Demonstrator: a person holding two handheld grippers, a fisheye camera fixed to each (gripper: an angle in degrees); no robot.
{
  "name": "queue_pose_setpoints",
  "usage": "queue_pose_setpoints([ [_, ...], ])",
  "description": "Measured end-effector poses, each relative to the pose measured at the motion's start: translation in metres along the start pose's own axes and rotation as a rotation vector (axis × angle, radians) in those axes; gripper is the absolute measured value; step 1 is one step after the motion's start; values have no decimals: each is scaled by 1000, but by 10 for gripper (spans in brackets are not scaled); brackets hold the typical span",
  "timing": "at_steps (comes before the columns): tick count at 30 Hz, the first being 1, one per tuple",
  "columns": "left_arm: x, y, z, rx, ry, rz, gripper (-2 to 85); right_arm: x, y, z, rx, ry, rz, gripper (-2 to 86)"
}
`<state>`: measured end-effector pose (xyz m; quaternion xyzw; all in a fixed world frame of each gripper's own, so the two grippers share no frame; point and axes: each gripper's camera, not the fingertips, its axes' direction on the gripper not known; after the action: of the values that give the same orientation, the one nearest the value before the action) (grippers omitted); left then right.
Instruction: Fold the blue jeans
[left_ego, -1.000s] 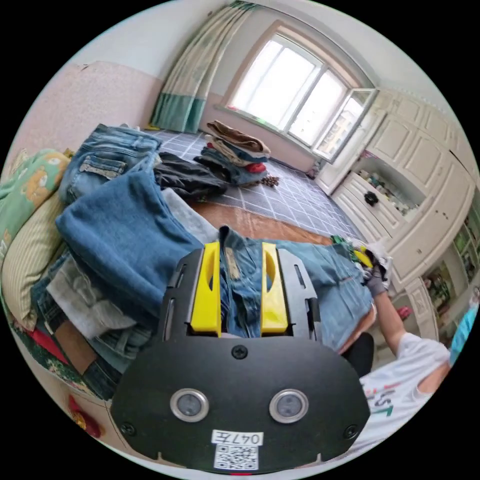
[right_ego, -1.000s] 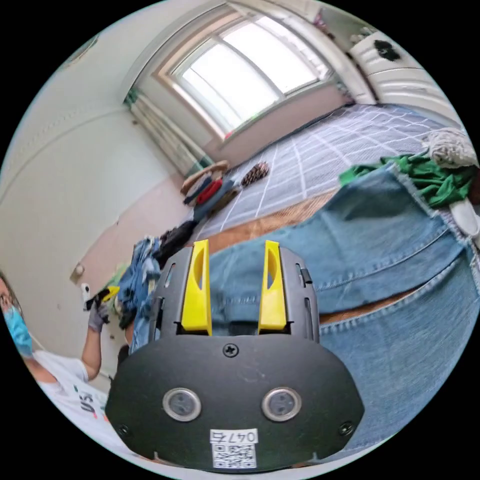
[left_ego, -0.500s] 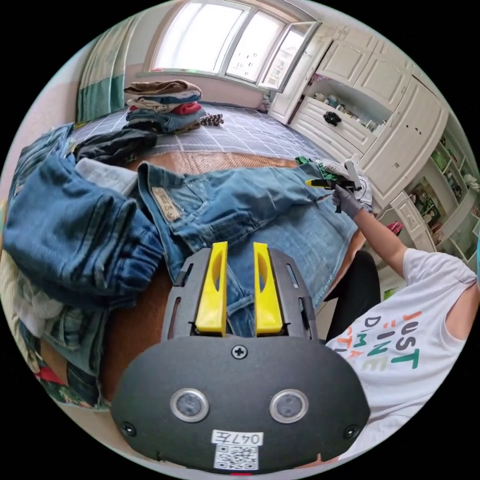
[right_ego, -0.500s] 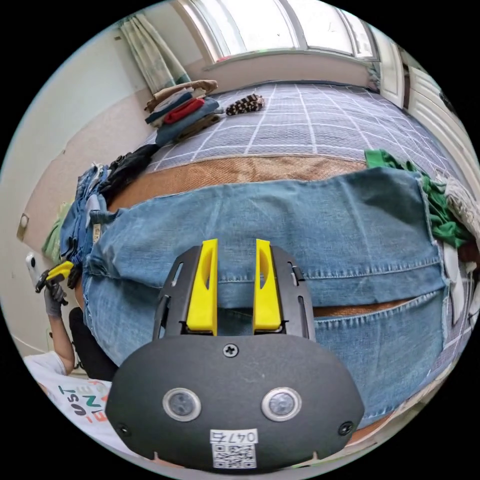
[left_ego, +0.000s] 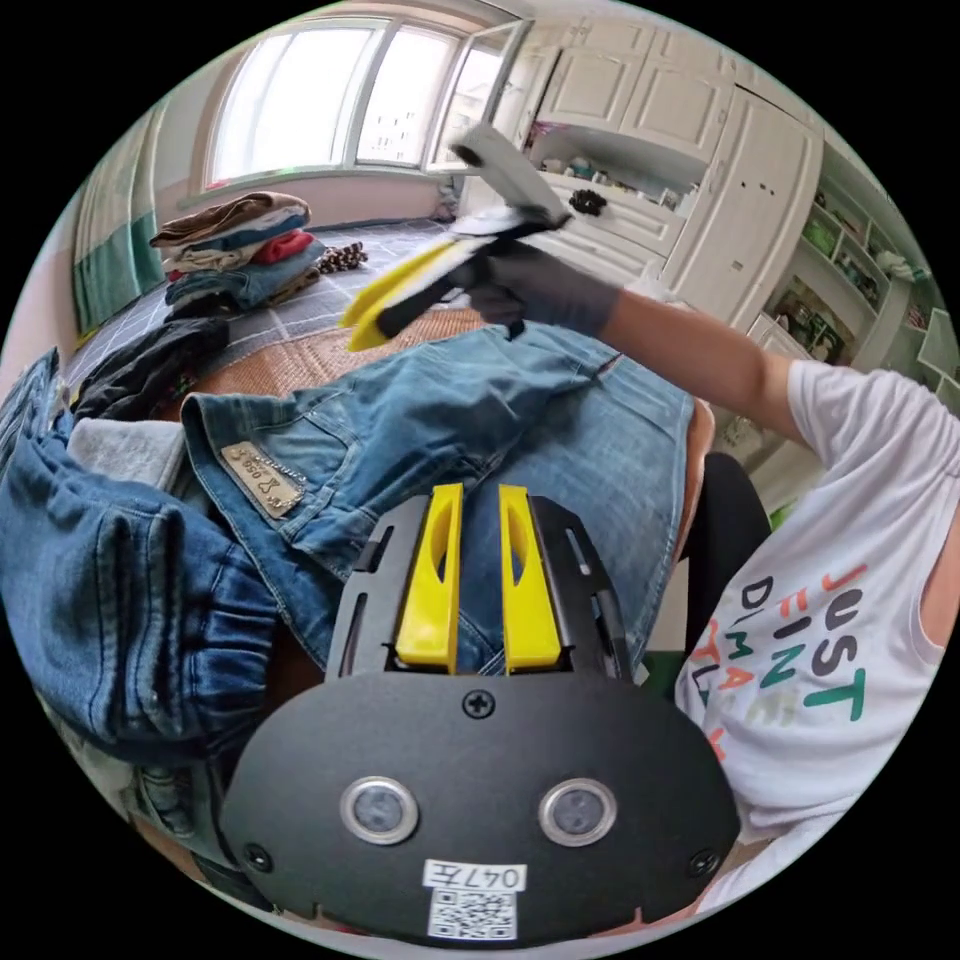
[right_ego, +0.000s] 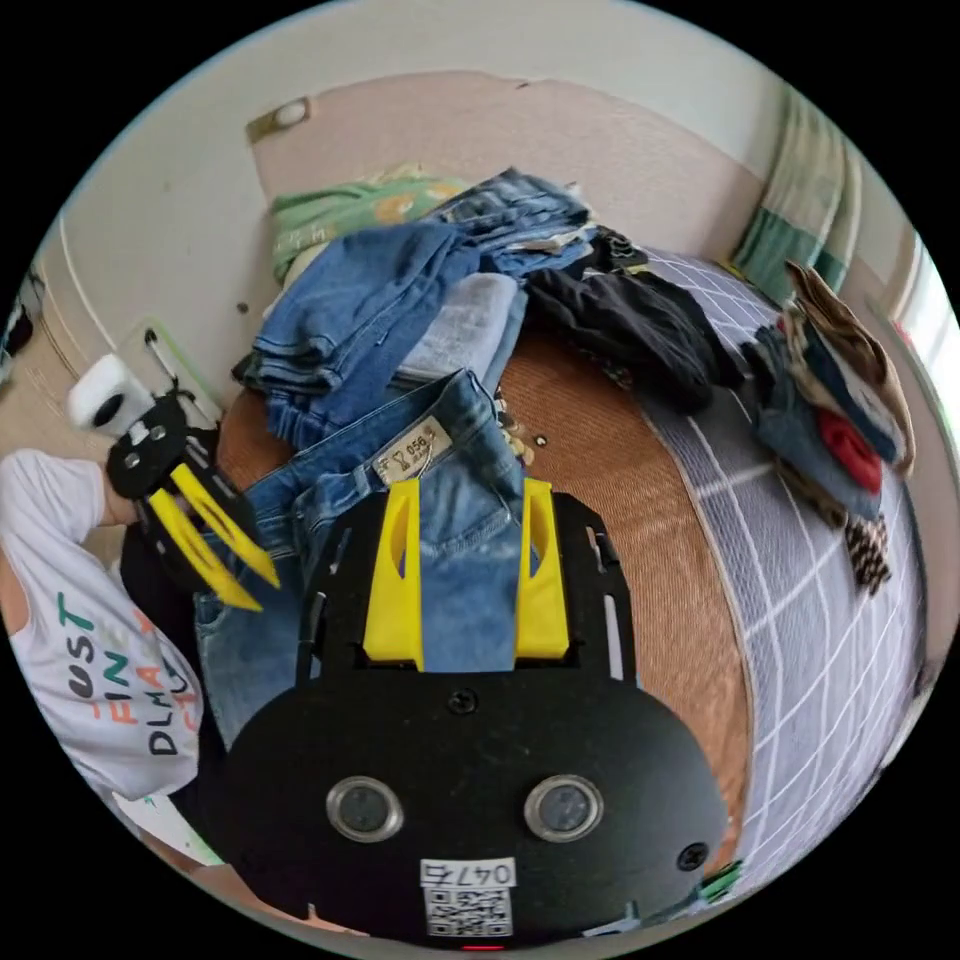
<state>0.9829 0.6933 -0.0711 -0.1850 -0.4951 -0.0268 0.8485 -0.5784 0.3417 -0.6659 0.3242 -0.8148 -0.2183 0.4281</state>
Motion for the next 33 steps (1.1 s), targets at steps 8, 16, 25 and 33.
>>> queue_pose_setpoints([
  [8,-33,5,30,-187,10,-133,55,-22,-105,67,-111,141,-158,12],
  [16,-41,1,14,-158,2,-224,51,7,-115,46,162,134,-41,15],
  [25,-15,-17,-7,-128,102,-166,50,55,7,-56,164,77,288,85],
  [33,36,-64,-20,42,128,-108,47,49,380,-172,176,188,790,39],
])
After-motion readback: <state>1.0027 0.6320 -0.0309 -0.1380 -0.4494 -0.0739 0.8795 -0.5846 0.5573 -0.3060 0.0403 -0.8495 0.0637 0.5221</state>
